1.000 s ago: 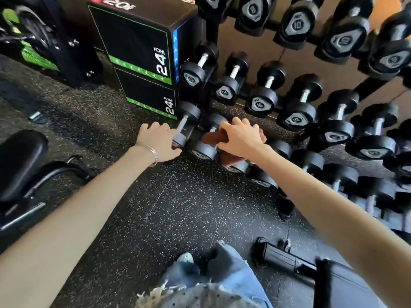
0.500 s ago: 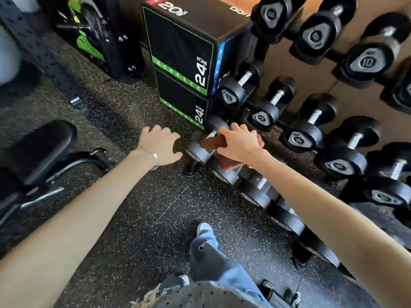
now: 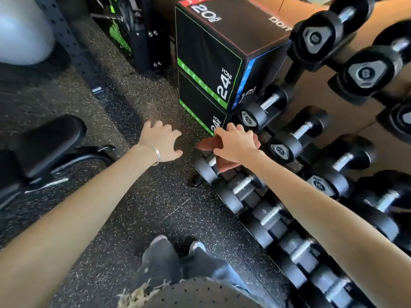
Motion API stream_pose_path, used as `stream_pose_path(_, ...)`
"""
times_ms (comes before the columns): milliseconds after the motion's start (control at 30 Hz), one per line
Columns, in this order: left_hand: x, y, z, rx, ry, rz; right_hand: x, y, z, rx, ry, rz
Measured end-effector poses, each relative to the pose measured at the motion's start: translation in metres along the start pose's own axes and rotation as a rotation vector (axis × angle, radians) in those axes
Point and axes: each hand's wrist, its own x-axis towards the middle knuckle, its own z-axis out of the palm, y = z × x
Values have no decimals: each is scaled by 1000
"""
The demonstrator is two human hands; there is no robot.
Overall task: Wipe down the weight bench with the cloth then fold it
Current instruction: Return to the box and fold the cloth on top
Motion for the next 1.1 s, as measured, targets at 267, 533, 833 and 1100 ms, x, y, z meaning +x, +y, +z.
stream_pose_path(267,62,-56,14,-30,86,28,83,-12,-8,1,0,36)
stream_pose_path(533,137,-151,4,-15,224,125,183,-51,-39,50,58,168)
stream_pose_path(833,205,-225,4,32,241,194,264,-85,-60,106,93,256)
stream_pose_path(1100,272,-254,23,25,171,208,342,-81,-55,117,42,248)
